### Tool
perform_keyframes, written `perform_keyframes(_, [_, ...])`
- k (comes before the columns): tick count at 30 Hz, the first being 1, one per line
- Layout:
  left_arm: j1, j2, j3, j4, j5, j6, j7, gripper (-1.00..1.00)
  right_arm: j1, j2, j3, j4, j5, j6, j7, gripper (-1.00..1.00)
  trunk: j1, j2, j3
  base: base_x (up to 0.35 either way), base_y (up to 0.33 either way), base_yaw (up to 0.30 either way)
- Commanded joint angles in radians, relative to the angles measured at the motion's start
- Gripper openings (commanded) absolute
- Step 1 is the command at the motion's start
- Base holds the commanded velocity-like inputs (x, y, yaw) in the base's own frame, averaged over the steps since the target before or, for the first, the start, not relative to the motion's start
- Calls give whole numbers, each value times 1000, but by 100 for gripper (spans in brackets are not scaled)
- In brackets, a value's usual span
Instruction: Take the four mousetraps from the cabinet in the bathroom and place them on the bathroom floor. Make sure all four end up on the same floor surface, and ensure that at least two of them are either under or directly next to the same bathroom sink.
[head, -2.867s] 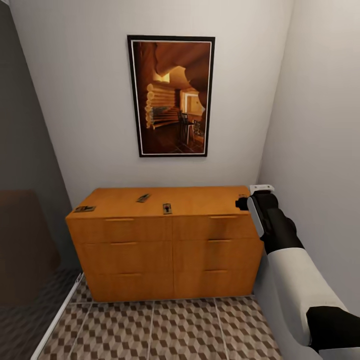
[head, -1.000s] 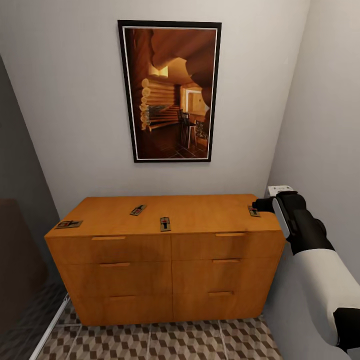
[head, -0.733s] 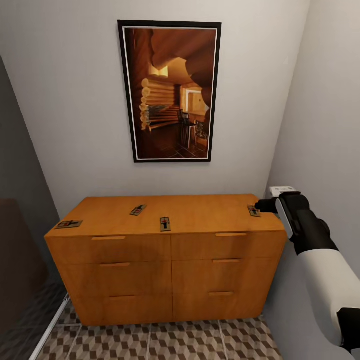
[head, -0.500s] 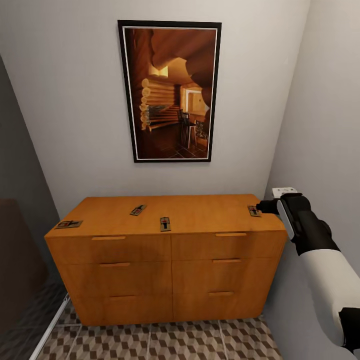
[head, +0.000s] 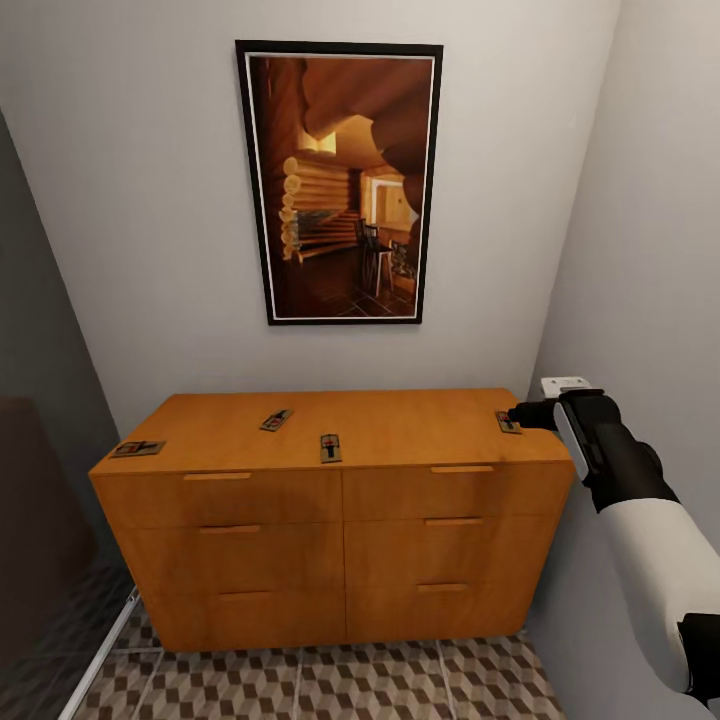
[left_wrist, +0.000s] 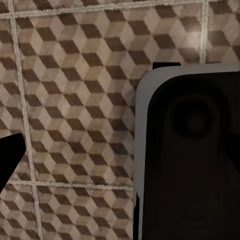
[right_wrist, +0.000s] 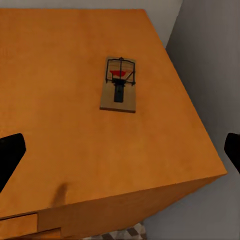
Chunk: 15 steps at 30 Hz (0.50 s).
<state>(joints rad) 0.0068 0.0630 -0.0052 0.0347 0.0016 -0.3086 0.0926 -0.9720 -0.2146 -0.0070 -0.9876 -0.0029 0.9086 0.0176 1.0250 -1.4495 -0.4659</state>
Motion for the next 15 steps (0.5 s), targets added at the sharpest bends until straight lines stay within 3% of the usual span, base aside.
perform_keyframes(1, [-1, 0, -1, 3, 0, -6, 3, 100, -1, 0, -1, -1, 1, 4, 14, 100, 0, -1, -1, 0, 0, 0])
perform_keyframes(6, [-1, -1, -1, 8, 0, -5, 3, 100, -1, 0, -1, 0, 4, 3, 62, 100, 0, -1, -1, 0, 0, 0])
perform_keyframes(15, [-1, -2, -1, 10, 0, -4, 3, 100, -1, 0, -1, 0, 4, 3, 80, 100, 0, -1, -1, 0, 0, 0])
